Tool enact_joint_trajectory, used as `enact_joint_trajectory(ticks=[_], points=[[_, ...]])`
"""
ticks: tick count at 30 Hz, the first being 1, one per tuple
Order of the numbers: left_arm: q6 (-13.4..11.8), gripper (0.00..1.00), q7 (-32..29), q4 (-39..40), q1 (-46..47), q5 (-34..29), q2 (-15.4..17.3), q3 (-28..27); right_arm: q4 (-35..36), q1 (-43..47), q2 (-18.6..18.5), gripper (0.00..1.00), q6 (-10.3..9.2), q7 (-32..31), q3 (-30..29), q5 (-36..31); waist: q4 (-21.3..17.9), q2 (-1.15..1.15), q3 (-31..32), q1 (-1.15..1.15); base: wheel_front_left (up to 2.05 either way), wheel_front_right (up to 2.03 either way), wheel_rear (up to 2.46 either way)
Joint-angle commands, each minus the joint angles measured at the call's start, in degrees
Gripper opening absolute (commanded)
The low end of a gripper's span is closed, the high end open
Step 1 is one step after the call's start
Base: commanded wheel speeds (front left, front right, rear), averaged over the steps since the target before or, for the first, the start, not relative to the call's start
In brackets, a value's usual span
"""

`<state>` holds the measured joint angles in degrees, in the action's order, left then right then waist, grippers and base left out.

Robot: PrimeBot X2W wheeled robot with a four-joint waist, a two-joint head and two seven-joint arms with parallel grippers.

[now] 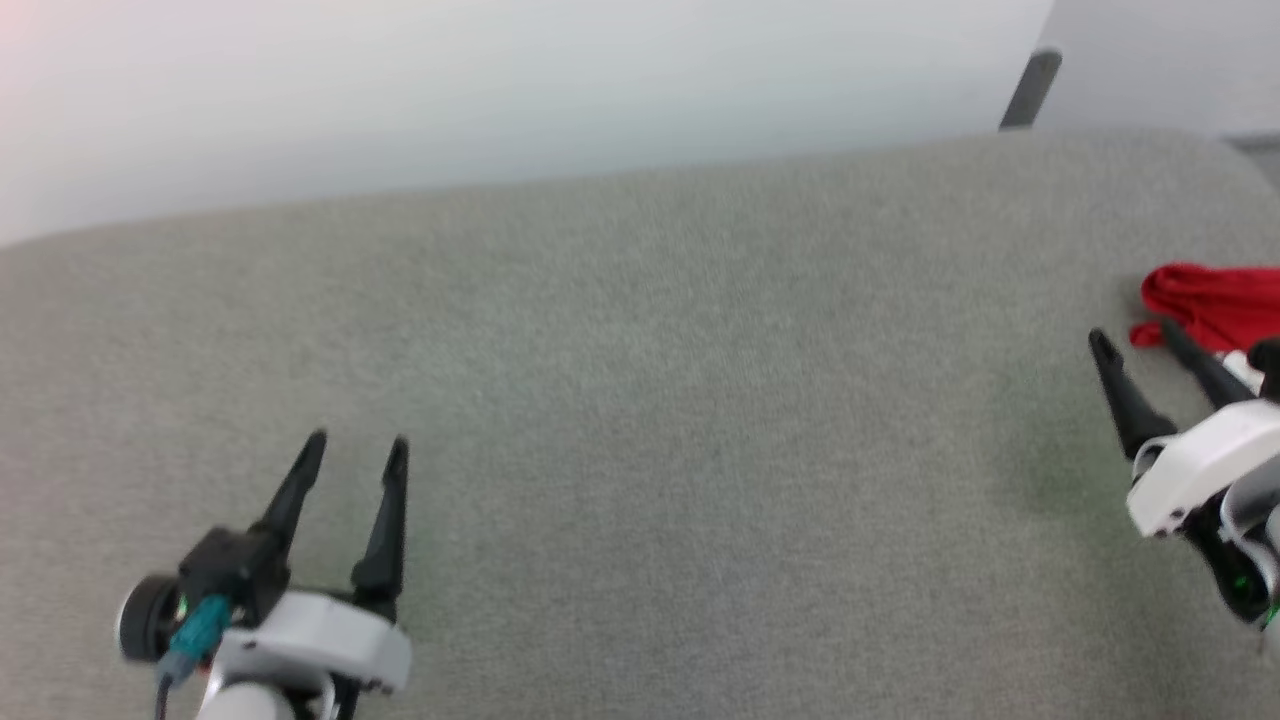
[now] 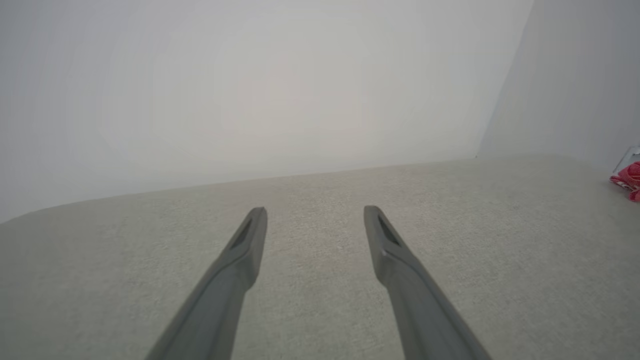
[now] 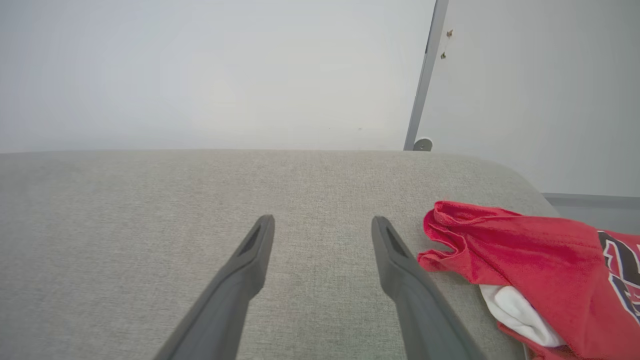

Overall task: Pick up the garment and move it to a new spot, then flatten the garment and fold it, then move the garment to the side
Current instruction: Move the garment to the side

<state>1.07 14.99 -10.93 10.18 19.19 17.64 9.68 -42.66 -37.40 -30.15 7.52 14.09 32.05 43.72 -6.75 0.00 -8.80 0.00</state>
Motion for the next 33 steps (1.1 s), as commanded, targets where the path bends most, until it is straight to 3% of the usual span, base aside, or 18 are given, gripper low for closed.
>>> enact_joint_trajectory(ticks=[1, 10, 22, 33], points=[[0.24, 1.00, 0.21, -0.17, -2.37, -0.33, -0.13, -1.07, 0.98, 2.36, 0.55, 1.00, -0.06, 0.63, -0.65, 0.31, 2.52, 0.00, 6.74, 0.00, 0.00, 0.00, 0.00], [0.69, 1.00, 0.22, 1.34, -10.31, -0.89, -1.75, -6.42, 9.13, 14.24, 4.49, 1.00, -0.06, 1.09, -9.50, -3.53, 4.39, 0.00, 11.03, 0.00, 0.00, 0.00, 0.00], [2.51, 1.00, 0.15, 3.67, -17.64, -2.43, -6.38, -8.80, 18.90, 28.19, 9.80, 1.00, -0.06, 1.12, -18.91, -12.20, 6.95, 0.00, 13.46, 0.00, 0.00, 0.00, 0.00], [3.93, 1.00, 0.15, 7.44, -20.99, -4.12, -7.76, -10.49, 28.03, 37.33, 12.05, 1.00, -0.06, -0.62, -27.20, -18.46, 7.94, 0.00, 13.30, 0.00, 0.00, 0.00, 0.00]])
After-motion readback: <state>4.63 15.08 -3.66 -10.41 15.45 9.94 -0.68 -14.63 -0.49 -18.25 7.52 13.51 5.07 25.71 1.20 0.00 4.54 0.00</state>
